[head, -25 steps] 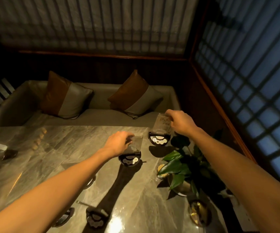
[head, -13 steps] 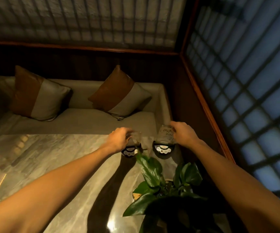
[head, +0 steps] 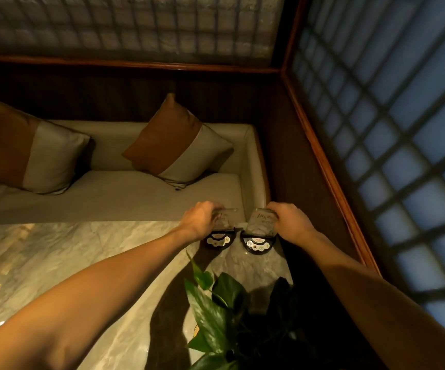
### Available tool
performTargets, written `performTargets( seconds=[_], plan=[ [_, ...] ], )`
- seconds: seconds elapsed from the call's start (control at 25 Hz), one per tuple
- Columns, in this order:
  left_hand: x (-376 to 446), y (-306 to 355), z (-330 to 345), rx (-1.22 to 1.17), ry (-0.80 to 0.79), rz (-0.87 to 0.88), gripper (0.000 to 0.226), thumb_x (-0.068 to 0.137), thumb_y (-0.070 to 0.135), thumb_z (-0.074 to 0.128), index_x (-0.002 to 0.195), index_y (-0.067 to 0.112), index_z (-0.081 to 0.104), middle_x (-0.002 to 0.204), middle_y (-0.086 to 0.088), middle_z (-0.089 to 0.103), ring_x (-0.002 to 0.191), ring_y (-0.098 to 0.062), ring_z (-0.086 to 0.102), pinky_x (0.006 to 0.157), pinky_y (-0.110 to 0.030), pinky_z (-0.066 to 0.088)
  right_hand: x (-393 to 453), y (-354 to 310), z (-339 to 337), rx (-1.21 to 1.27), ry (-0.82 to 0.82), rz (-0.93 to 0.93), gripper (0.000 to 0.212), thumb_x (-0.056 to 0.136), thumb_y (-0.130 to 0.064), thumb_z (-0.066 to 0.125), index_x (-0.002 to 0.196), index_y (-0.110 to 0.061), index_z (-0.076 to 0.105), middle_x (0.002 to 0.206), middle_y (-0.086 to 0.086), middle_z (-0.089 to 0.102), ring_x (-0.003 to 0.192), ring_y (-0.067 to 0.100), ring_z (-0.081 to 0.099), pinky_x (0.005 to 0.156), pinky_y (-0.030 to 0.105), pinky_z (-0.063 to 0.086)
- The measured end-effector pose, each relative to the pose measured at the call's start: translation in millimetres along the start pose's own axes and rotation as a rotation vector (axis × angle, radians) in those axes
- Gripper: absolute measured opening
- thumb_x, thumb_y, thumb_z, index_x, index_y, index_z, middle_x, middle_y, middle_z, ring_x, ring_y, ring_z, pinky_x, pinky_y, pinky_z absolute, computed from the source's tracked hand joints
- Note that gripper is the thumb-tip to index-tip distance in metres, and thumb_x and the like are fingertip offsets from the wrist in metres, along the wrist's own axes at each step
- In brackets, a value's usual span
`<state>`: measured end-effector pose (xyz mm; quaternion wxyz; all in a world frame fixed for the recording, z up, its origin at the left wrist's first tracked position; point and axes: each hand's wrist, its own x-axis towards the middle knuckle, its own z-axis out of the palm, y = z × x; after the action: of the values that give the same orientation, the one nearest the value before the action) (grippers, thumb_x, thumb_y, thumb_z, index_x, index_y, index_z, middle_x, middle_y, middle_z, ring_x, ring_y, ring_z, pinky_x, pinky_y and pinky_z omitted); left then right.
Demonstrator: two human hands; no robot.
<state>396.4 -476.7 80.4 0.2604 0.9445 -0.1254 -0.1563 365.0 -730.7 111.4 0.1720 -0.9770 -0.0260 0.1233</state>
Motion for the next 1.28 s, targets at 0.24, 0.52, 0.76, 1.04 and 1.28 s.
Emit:
performTargets(
  seconds=[0.24,0.52,0.76,1.04,1.28],
  plan=[
    [21.8,-1.4,10.1,-0.044,-0.018,0.018,0.033,0.097,0.013,0.06,0.128,0.025,0.065,0.123,-0.002,0.072,0.116,-0.025,0.067,0.097,-0.046,0.056,15.7,7.2,3.3,0.009,0.015,-0.008,0.025,0.096,-0.009,0.056,0.116,-0.021,0.064,0.108,0.004,0.069,0.093,0.021,0.064,0.069,0.03,0.045],
    [30.5,-1.1,10.3,-0.095,0.002,0.013,0.032,0.101,0.013,0.055,0.131,0.02,0.063,0.126,-0.006,0.07,0.117,-0.025,0.065,0.097,-0.046,0.055,18.5,11.2,4.1,0.011,0.051,-0.035,0.023,0.094,-0.011,0.06,0.115,-0.019,0.064,0.108,0.001,0.064,0.093,0.017,0.058,0.072,0.028,0.04],
    [33.7,1.9,8.7,-0.108,0.001,0.031,0.025,0.101,0.014,0.055,0.124,0.018,0.065,0.119,-0.008,0.07,0.111,-0.027,0.065,0.093,-0.046,0.055,20.1,8.7,5.5,0.005,0.033,0.015,0.028,0.093,-0.006,0.058,0.117,-0.019,0.06,0.11,0.003,0.064,0.102,0.022,0.06,0.082,0.041,0.055],
    [33.5,10.5,10.2,-0.082,-0.041,0.025,0.033,0.102,0.015,0.055,0.134,0.018,0.061,0.132,-0.007,0.067,0.124,-0.025,0.061,0.102,-0.044,0.052,15.8,5.6,4.5,-0.053,-0.001,0.046,0.041,0.095,-0.011,0.058,0.135,-0.016,0.051,0.127,0.009,0.058,0.121,0.028,0.052,0.1,0.043,0.048],
    [27.5,12.1,-11.9,-0.016,-0.086,-0.037,0.05,0.096,0.018,0.065,0.144,0.016,0.05,0.139,-0.009,0.061,0.128,-0.027,0.057,0.105,-0.041,0.051,-3.6,-7.7,-17.4,-0.085,0.008,0.029,0.056,0.094,-0.016,0.059,0.147,-0.017,0.041,0.142,0.012,0.05,0.131,0.03,0.046,0.107,0.044,0.04]
  ],
)
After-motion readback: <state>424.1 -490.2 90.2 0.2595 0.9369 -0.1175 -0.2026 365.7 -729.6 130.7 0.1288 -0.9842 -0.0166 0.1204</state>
